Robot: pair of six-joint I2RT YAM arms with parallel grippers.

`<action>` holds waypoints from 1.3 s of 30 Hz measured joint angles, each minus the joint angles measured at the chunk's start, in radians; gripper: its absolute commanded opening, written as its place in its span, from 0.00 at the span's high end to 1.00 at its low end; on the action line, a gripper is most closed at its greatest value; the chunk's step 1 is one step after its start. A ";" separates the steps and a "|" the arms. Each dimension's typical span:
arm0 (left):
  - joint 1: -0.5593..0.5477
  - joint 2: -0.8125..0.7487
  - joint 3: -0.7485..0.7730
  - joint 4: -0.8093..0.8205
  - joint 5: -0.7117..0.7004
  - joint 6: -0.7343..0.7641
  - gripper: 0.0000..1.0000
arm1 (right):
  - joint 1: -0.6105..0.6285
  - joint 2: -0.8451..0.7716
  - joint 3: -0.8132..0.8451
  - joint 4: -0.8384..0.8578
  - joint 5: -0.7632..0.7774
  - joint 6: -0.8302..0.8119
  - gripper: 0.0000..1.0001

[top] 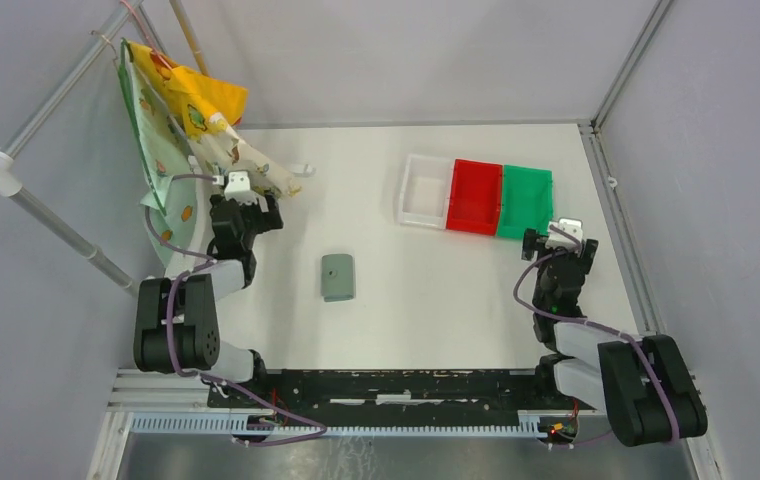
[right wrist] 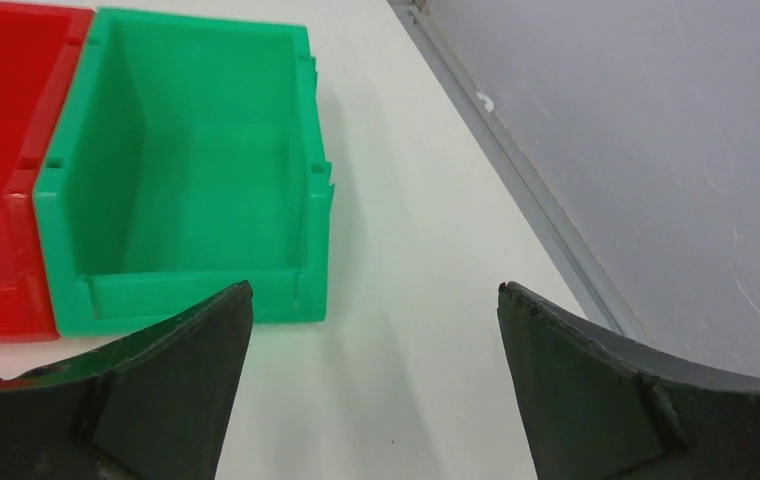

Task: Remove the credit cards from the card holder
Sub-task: Pick up the card holder from the center of the board.

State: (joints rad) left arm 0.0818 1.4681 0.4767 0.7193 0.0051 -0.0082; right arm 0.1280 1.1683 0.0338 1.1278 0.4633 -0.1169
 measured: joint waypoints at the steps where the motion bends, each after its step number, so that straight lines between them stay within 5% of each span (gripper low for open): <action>1: 0.002 -0.009 0.037 -0.048 0.019 0.005 0.00 | 0.000 -0.026 0.035 -0.109 0.018 0.015 0.02; 8: 0.008 -0.081 0.168 -0.384 0.213 0.052 0.00 | -0.027 0.037 0.427 -0.766 0.134 0.386 0.02; 16: 0.004 -0.215 0.175 -0.704 0.428 0.137 0.00 | 0.012 -0.119 0.400 -0.932 -0.045 0.478 0.02; 27: -0.135 -0.454 0.076 -0.939 0.474 0.240 0.00 | 0.588 0.041 0.595 -1.085 -0.037 0.472 0.02; 39: -0.136 -0.457 0.412 -1.148 0.554 0.186 0.00 | 1.013 0.548 1.080 -1.175 -0.015 0.480 0.02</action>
State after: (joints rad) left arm -0.0540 1.0115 0.8883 -0.4286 0.5591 0.1780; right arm 1.1408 1.7161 1.1141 -0.0471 0.4484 0.3634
